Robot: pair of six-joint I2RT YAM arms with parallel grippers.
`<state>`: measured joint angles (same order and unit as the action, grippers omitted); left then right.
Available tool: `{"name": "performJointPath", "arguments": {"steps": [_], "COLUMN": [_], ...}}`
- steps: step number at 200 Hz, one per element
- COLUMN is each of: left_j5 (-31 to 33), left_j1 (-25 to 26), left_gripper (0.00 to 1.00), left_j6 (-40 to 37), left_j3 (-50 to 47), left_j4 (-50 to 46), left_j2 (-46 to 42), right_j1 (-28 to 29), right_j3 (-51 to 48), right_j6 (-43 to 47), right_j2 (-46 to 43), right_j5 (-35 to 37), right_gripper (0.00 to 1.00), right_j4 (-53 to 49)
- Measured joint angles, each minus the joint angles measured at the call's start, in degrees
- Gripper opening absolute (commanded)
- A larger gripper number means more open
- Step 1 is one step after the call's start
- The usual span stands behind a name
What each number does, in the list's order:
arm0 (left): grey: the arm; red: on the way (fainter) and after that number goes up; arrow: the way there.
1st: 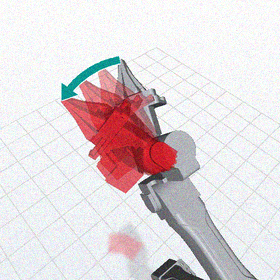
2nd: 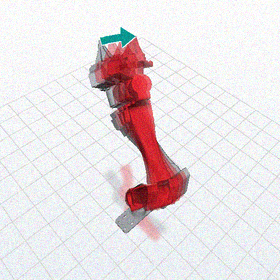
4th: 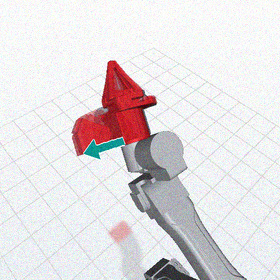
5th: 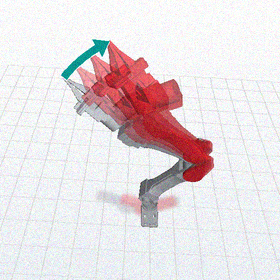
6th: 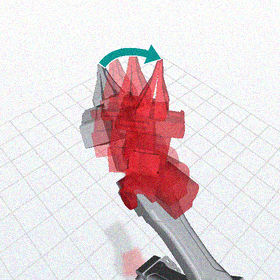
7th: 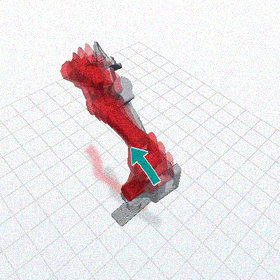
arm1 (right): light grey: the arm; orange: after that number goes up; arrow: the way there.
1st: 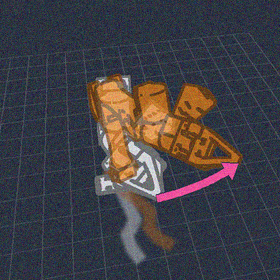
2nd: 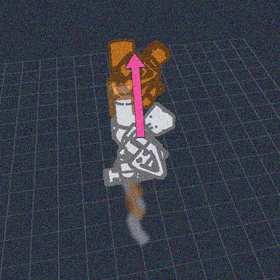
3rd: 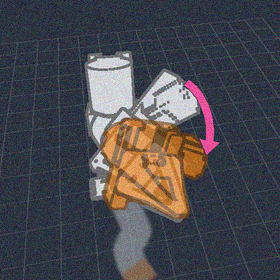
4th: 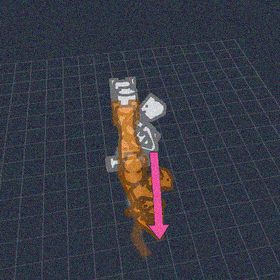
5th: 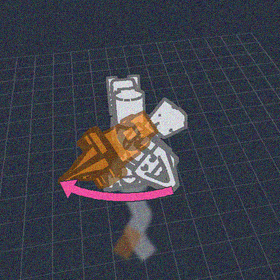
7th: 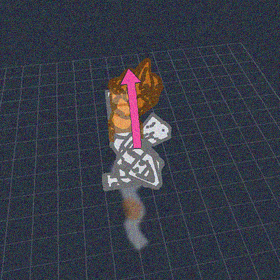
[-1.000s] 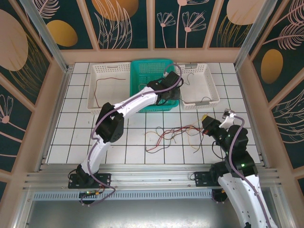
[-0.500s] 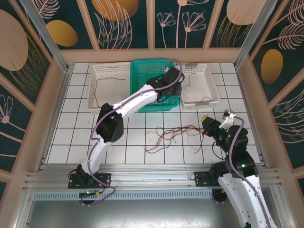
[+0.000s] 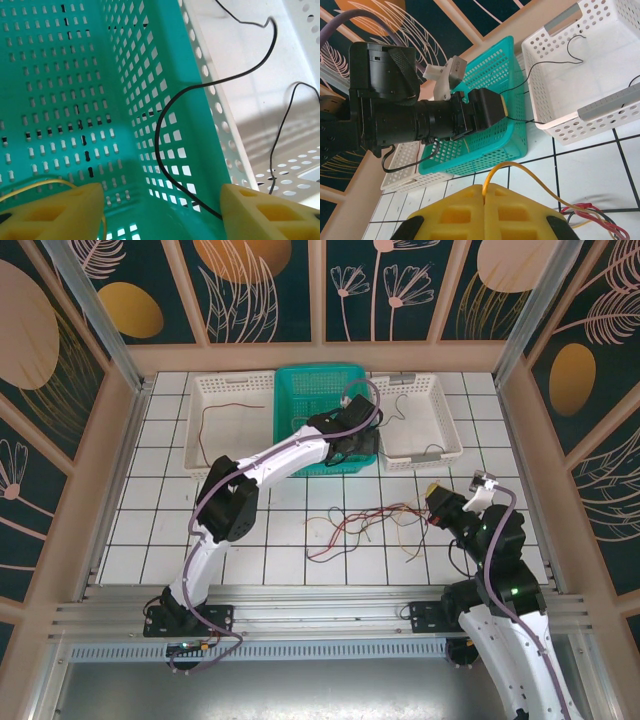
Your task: Untangle the cables
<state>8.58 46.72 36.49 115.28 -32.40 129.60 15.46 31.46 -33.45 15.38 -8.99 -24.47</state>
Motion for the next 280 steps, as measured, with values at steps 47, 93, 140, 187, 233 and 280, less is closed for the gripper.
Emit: {"name": "performJointPath", "arguments": {"steps": [47,93,140,187,233,280], "left_j5": [-0.2,-0.7,-0.8,-0.6,-0.6,-0.6], "left_j1": [0.0,0.0,0.0,0.0,0.0,0.0], "left_gripper": [0.58,0.46,0.61,0.63,0.42,0.29], "left_j6": [0.0,0.2,0.1,0.0,0.2,0.3], "left_j3": [2.6,7.5,7.6,5.4,5.4,7.8], "left_j4": [0.1,0.5,0.5,0.6,0.7,0.7], "left_j2": [0.6,2.9,3.5,3.5,3.5,3.6], "right_j1": [0.0,0.0,0.0,0.0,0.0,0.0], "right_j3": [0.0,0.0,0.2,0.2,0.2,0.3], "right_j6": [0.0,0.0,0.1,0.1,0.1,0.1], "right_j2": [0.0,0.0,-0.1,-0.3,-0.3,-0.3], "right_j5": [0.0,0.0,0.1,0.1,0.1,0.1], "right_gripper": [0.0,0.0,0.0,0.0,0.0,0.0], "right_j4": [0.0,0.0,-0.3,-0.4,-0.5,-0.7]}}
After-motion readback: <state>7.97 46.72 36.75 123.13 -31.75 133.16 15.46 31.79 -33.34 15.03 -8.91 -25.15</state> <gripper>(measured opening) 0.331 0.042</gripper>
